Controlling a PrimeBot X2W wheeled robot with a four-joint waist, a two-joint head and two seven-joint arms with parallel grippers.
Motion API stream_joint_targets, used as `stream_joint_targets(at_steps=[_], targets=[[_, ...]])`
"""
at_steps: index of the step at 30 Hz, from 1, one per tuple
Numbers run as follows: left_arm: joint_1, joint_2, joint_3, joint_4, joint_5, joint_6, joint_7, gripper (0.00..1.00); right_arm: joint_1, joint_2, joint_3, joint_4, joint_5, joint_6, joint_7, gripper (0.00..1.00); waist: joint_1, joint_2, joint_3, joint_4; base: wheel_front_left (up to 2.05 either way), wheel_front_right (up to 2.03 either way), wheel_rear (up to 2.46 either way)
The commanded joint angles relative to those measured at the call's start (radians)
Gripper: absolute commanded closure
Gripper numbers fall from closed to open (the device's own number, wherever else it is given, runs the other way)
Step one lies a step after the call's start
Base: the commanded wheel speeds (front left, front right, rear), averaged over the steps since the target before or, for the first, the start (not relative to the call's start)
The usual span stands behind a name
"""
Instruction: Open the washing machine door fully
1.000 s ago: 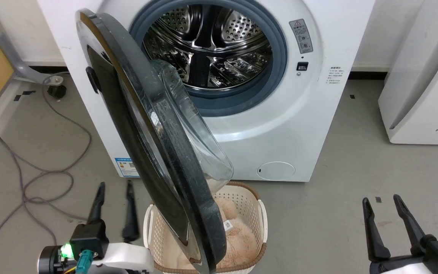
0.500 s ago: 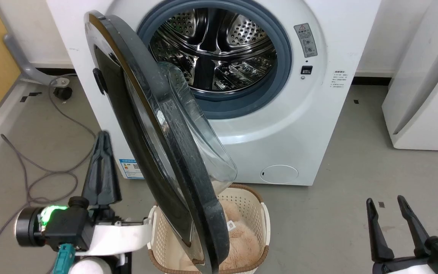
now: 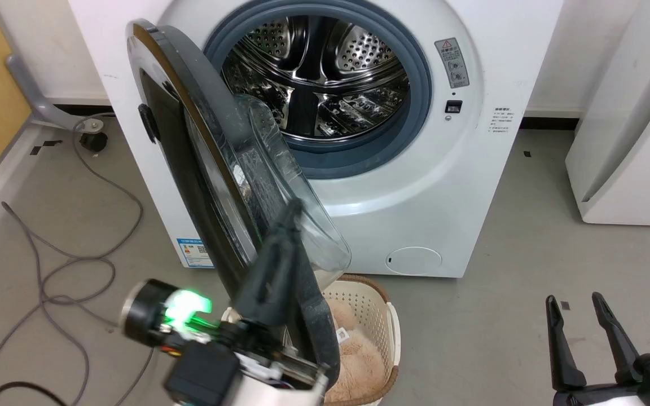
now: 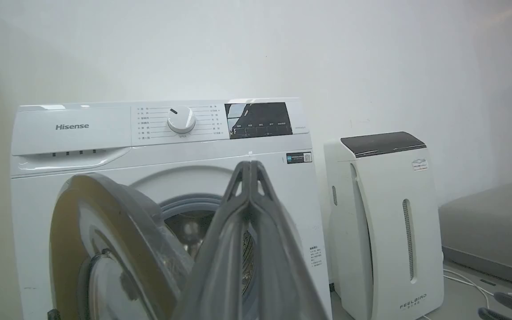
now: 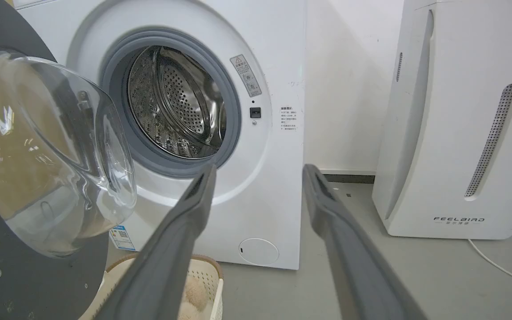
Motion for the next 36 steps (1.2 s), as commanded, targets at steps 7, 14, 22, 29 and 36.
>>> stream_joint_targets(at_steps=[7, 14, 22, 29, 36], targets=[[0.007, 0.002, -0.114, 0.013, 0.012, -0.039, -0.004, 1.00, 0.016, 0.005, 0.007, -0.006, 0.008, 0.001, -0.004, 0.00, 0.0000, -0.0001, -0.002, 0.004, 0.00, 0.00, 0.00], [0.042, 0.004, -0.198, 0.048, 0.006, -0.065, -0.004, 1.00, 0.016, 0.005, 0.009, -0.006, 0.009, 0.001, -0.004, 0.00, 0.0000, -0.0001, -0.002, 0.010, 0.00, 0.00, 0.00], [0.070, 0.011, -0.274, 0.116, 0.002, -0.085, -0.004, 1.00, 0.013, 0.005, 0.013, -0.006, 0.006, 0.001, -0.004, 0.00, 0.0000, -0.0001, 0.003, 0.014, 0.00, 0.00, 0.00], [0.080, 0.012, -0.288, 0.205, -0.007, -0.078, -0.004, 1.00, 0.007, 0.005, 0.013, -0.004, 0.004, 0.001, -0.004, 0.00, 0.0000, -0.0001, 0.008, 0.013, 0.00, 0.00, 0.00], [0.068, 0.011, -0.246, 0.298, -0.031, -0.048, -0.004, 1.00, 0.005, 0.005, 0.013, 0.000, 0.003, 0.001, -0.004, 0.00, 0.0000, -0.0001, 0.014, 0.010, 0.00, 0.00, 0.00]])
